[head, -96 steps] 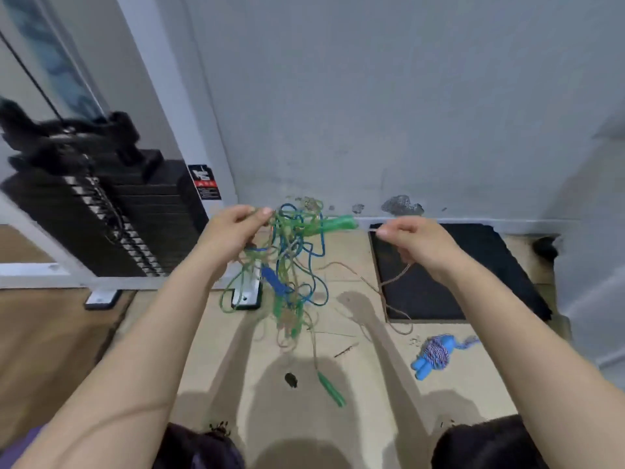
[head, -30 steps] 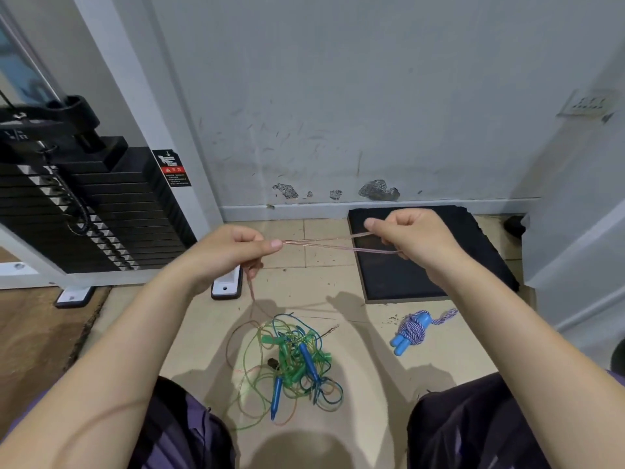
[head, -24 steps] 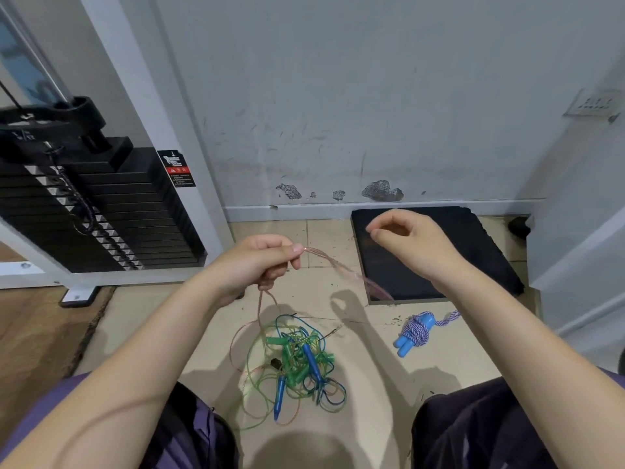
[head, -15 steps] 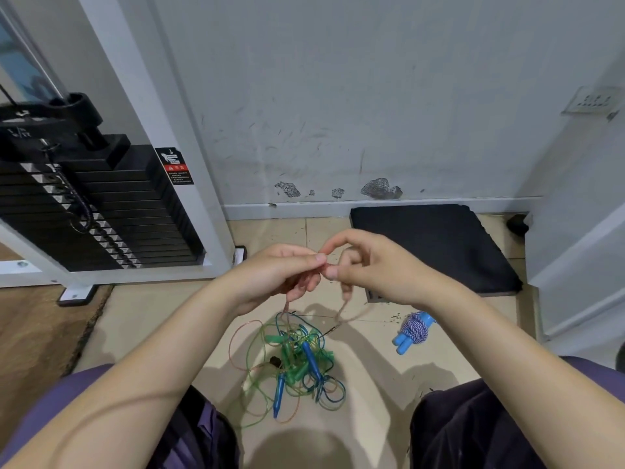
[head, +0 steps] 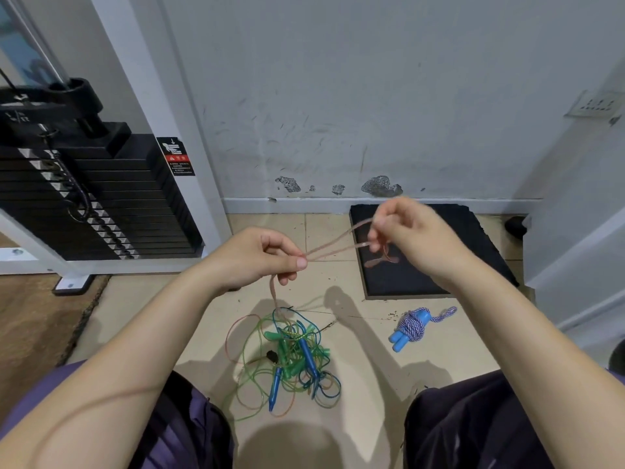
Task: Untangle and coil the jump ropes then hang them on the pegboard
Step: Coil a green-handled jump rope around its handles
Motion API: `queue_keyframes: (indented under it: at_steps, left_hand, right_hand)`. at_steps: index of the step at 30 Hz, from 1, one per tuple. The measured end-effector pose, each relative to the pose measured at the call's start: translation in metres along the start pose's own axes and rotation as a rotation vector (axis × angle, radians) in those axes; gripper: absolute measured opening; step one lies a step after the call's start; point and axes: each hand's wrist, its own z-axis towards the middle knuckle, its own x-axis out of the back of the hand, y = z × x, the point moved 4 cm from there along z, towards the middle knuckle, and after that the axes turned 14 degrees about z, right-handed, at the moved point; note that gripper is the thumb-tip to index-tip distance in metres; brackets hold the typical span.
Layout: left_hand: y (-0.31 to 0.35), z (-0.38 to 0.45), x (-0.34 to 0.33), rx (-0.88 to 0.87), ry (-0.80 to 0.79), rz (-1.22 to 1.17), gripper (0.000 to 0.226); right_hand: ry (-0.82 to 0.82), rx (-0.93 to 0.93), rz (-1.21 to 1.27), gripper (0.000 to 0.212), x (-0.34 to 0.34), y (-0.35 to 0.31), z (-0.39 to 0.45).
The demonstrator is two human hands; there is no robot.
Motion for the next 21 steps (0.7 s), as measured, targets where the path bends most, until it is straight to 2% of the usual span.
queue_keyframes:
  at_steps: [4, 6, 10, 13, 17, 21]
  left_hand:
    - [-0.002, -0.001, 0.012, 0.008, 0.075, -0.022, 0.016]
    - [-0.003, -0.001, 0.018, 0.010, 0.147, -0.058, 0.016]
    - [-0.008, -0.002, 0.039, 0.052, 0.288, -0.004, 0.029]
    - [-0.008, -0.003, 0.045, 0.073, 0.352, -0.002, 0.017]
    - [0.004, -0.001, 0.023, 0.011, 0.247, -0.057, 0.013]
    - [0.014, 0.002, -0.011, -0.028, 0.093, -0.131, 0.007]
  right_hand:
    - [0.240, 0.102, 0.101, 0.018, 0.033, -0.010, 0.005]
    - [0.351, 0.099, 0.139, 0.019, 0.044, -0.008, 0.006]
    - [0.673, 0.096, 0.272, 0.020, 0.074, -0.007, 0.004]
    - [0.788, 0.061, 0.149, 0.009, 0.095, -0.005, 0.003]
    - [0.558, 0.038, -0.044, 0.019, 0.066, -0.001, 0.003]
    - [0.101, 0.048, -0.020, 0.012, 0.005, -0.007, -0.005]
